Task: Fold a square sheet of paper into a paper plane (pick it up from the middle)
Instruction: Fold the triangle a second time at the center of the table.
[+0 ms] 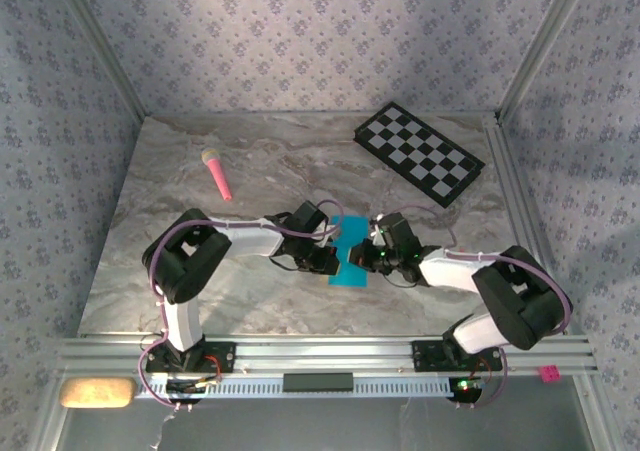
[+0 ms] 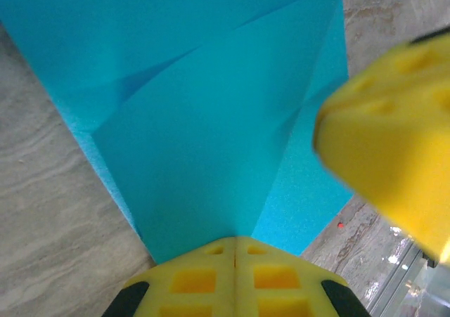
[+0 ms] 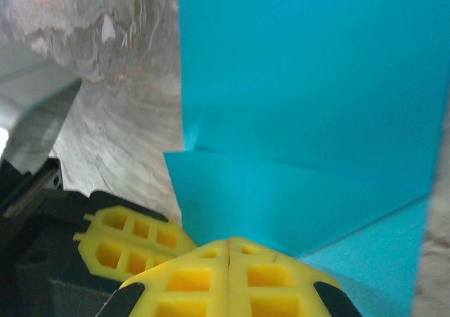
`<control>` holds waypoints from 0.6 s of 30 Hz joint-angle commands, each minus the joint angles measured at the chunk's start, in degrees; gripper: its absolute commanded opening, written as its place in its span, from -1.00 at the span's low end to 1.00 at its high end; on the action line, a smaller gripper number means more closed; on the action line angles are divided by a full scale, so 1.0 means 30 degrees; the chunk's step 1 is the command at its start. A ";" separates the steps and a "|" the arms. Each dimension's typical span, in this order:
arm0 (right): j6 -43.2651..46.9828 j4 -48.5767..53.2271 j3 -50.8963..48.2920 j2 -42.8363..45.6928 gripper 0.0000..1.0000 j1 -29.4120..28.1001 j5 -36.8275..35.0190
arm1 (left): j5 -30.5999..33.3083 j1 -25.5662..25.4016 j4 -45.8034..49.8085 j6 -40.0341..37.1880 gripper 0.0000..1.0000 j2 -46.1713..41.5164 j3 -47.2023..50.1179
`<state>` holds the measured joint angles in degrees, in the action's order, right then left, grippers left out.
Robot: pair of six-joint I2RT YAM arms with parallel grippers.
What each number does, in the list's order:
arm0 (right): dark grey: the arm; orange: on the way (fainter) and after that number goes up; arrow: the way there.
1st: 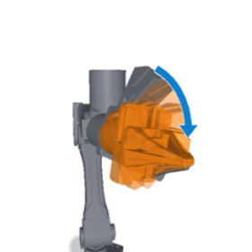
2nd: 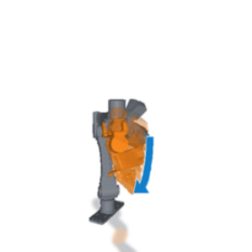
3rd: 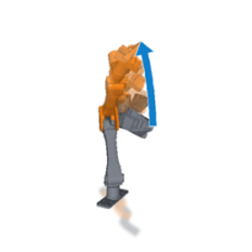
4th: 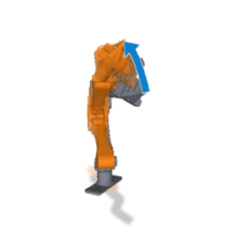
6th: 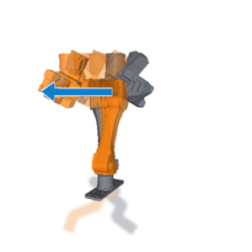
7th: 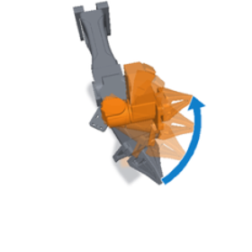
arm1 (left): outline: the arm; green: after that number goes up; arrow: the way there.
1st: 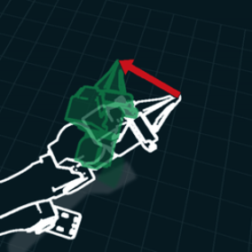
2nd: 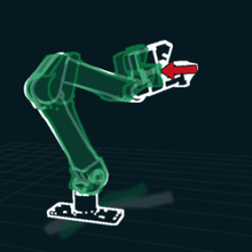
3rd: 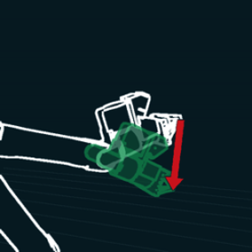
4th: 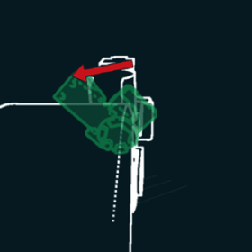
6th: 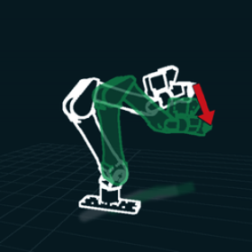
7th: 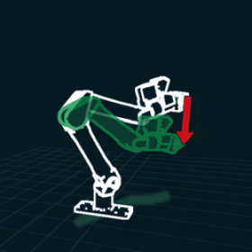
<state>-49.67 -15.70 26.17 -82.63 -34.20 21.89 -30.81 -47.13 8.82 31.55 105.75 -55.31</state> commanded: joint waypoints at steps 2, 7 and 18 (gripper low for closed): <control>-0.0223 -0.1018 0.0032 -0.1559 -0.98 -0.0291 0.0832 | 0.1121 -0.0022 0.1309 -0.0003 -1.00 0.0440 0.0510; -0.0515 -0.2097 -0.0162 -0.2322 -0.98 -0.0460 0.1318 | 0.1302 -0.0030 0.1369 -0.0012 -1.00 0.0460 0.0564; -0.0259 -0.0485 -0.0172 -0.0393 -1.00 -0.0614 0.0348 | 0.1683 -0.0007 0.1713 -0.0149 -1.00 0.0140 0.0643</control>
<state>-50.54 -19.44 26.06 -86.06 -35.68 24.16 -30.44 -47.13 8.97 31.57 105.54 -55.27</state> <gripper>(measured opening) 0.051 0.063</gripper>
